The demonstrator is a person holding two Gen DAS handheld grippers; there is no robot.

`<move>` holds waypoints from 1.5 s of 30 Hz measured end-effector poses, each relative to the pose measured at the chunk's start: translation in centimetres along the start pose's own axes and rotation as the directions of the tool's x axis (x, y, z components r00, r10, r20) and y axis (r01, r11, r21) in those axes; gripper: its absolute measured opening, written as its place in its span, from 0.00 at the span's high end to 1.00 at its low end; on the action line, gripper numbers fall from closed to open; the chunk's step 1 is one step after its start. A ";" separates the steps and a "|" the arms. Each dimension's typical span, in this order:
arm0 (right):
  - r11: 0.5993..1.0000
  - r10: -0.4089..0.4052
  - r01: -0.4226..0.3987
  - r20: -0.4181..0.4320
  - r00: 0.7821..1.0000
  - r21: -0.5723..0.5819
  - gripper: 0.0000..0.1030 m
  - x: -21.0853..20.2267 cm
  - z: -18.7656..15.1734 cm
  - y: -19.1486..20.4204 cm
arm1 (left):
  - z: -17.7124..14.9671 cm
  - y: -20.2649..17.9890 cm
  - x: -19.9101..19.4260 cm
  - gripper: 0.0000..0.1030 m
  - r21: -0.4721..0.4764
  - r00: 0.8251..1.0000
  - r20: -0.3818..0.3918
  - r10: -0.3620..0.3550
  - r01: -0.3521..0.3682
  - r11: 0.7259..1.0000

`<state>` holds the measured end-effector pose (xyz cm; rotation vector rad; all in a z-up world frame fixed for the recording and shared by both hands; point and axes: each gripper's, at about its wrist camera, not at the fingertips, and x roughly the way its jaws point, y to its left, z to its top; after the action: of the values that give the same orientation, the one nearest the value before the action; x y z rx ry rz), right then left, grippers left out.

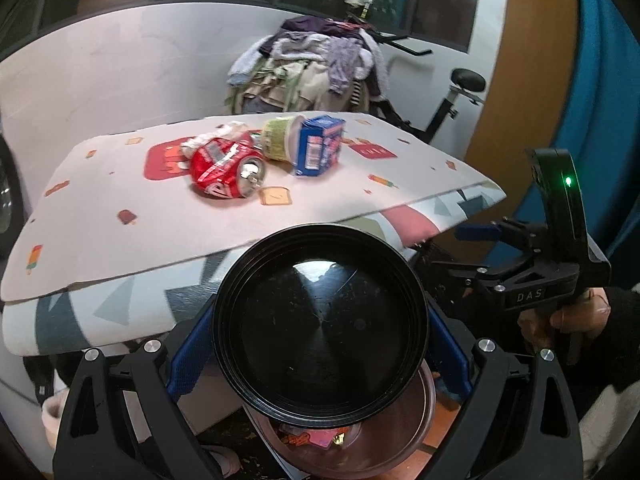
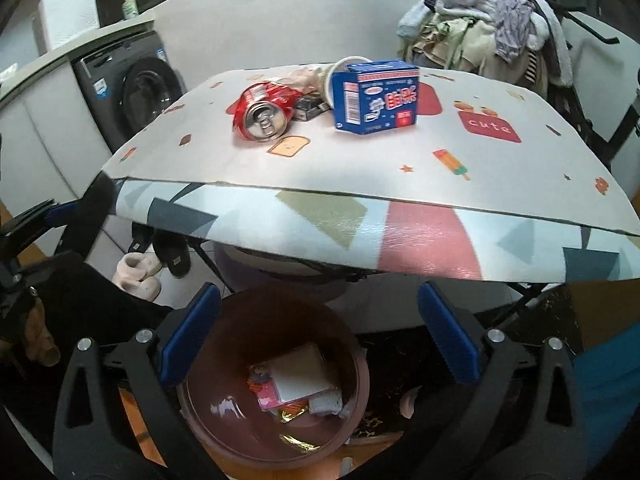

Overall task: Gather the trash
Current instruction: 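Carry the black lid and clear pink package down into the brown bin and release both, then raise both tools back over the table toward the red can and blue carton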

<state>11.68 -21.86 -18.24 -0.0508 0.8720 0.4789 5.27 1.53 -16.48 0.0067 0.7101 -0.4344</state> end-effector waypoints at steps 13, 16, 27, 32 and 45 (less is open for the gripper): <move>0.995 -0.029 0.027 0.016 0.999 0.096 0.06 0.1 -0.3 -1.4 | -2.3 -1.0 4.5 0.11 0.042 0.983 -0.181 -0.028 0.036 0.998; 0.993 -0.031 0.029 0.014 0.999 0.114 0.06 0.2 -0.3 -1.7 | -2.5 -1.7 5.3 0.11 0.073 0.980 -0.197 -0.035 0.050 0.996; 0.989 -0.032 0.029 0.017 0.999 0.144 0.06 0.0 -0.4 -2.4 | -2.4 -1.2 5.6 0.06 0.052 0.980 -0.197 -0.012 0.022 0.998; 0.989 -0.031 0.028 0.017 0.999 0.146 0.06 -0.1 -0.4 -2.5 | -2.1 0.0 5.2 0.06 0.004 0.984 -0.176 0.012 -0.012 1.000; 0.989 -0.037 0.034 0.016 0.999 0.141 0.06 -0.2 -0.2 -2.4 | -0.8 1.8 2.9 0.06 -0.066 0.991 -0.068 0.118 -0.122 0.990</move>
<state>12.44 -24.13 -18.63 0.0676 0.8833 0.3829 7.41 2.22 -19.22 -0.0021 0.7836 -0.2949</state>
